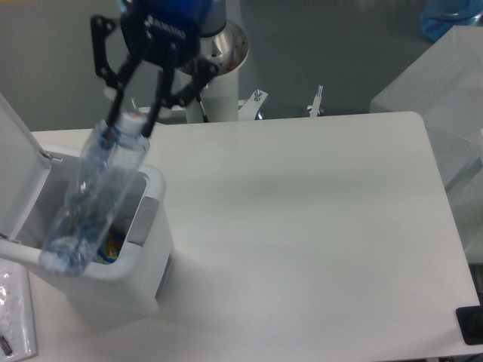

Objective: Place the trash in the trash can
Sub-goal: 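Open the gripper to drop the bottle into the bin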

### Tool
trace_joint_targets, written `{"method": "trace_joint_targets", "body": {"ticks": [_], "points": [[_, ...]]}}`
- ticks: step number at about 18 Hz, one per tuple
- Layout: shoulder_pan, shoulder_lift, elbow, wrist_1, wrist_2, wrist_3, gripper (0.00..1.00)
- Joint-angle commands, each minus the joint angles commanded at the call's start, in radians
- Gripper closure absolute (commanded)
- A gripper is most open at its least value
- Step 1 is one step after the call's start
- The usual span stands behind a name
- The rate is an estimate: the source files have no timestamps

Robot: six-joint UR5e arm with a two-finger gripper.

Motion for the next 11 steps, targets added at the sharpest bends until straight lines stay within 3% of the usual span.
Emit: {"method": "trace_joint_targets", "body": {"ticks": [5, 8, 11], "points": [[-0.005, 0.078, -0.141, 0.002, 0.005, 0.101, 0.8], [-0.011, 0.072, -0.169, 0.012, 0.011, 0.127, 0.76], [-0.012, 0.04, -0.175, 0.015, 0.024, 0.149, 0.61]]}}
